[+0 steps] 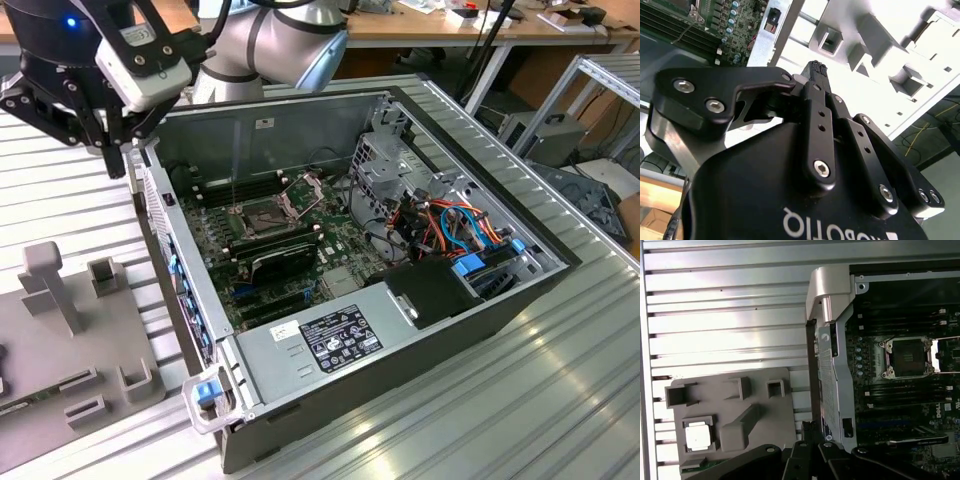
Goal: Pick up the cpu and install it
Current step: 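Reach for the cpu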
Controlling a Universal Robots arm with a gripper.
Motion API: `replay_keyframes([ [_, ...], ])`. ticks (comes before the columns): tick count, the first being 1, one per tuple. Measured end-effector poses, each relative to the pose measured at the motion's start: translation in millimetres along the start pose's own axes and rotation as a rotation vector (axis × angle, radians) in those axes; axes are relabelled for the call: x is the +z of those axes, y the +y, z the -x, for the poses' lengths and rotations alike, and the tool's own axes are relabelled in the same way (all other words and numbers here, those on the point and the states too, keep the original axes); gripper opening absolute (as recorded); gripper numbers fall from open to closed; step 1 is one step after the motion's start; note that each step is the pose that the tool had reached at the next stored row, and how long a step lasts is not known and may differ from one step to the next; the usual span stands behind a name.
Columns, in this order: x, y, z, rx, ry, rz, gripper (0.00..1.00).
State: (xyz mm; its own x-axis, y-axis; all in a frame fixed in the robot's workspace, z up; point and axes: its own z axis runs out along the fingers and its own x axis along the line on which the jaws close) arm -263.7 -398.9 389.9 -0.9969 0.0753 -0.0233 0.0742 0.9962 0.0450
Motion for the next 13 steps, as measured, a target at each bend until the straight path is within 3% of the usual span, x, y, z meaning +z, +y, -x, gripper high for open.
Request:
replay_keyframes([
  [13, -0.3, -1.7, -23.2, 0.0, 0.0, 0.0, 0.11],
])
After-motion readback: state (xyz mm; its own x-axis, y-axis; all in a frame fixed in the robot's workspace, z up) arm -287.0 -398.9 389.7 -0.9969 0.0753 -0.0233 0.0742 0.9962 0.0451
